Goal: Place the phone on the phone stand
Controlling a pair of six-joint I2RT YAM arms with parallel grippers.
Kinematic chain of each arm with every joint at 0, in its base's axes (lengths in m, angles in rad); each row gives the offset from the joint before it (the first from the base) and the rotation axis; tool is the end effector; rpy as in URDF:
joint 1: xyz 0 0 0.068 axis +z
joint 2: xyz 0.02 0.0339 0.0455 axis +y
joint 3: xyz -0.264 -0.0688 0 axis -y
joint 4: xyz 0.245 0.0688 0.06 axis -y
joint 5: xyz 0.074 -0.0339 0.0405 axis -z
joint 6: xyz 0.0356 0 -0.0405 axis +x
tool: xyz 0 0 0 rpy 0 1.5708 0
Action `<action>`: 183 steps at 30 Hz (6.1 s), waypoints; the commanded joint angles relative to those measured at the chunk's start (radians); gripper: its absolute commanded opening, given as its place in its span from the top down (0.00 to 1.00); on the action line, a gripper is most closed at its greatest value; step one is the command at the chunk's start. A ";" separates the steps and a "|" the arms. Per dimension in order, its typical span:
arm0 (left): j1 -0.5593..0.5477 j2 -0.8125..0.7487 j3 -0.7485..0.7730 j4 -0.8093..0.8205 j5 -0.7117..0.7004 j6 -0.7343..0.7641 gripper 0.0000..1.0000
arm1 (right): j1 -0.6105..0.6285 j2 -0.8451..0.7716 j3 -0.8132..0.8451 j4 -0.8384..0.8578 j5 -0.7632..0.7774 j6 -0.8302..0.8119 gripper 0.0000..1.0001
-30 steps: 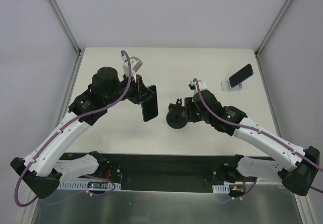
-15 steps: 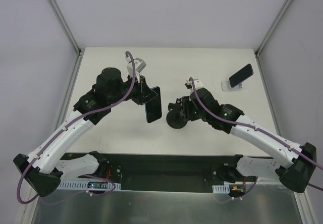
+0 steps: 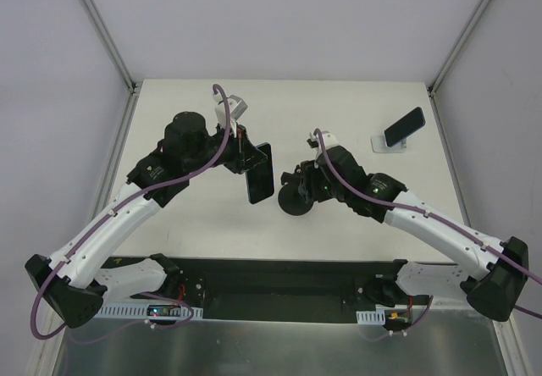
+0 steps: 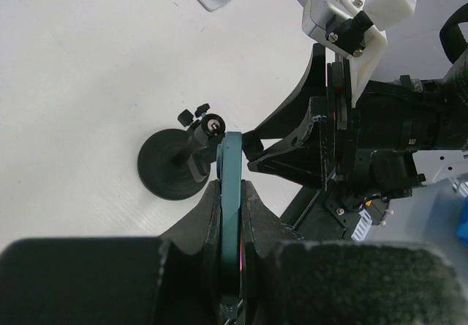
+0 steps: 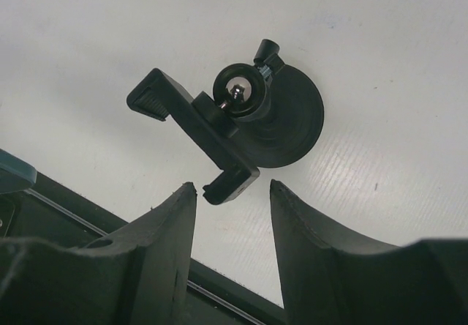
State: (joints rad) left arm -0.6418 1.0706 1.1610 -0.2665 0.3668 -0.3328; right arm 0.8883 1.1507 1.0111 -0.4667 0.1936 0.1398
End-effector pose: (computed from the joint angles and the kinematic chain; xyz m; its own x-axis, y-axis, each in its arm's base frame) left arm 0.1826 -0.1524 0.4082 -0.4076 -0.0761 -0.9100 0.7496 0.5412 -0.3810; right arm 0.1648 0.1919 0.3178 -0.4481 -0.3345 -0.8290 -0.6052 0.7960 0.0059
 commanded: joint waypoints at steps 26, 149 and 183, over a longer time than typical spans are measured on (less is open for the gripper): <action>-0.143 0.063 -0.015 0.257 0.184 0.156 1.00 | -0.051 -0.017 0.040 0.063 -0.179 -0.290 0.99; -0.182 -0.239 -0.164 0.278 -0.126 0.324 1.00 | -0.193 -0.100 -0.120 0.293 -0.479 -0.279 0.27; -0.168 -0.193 -0.146 0.259 0.058 0.282 1.00 | -0.218 0.138 -0.095 0.511 -0.617 -0.328 0.64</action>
State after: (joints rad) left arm -0.8223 0.8738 0.9684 -0.1101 0.3698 -0.0269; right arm 0.6727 1.2919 0.8936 -0.0097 -0.4004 -0.1944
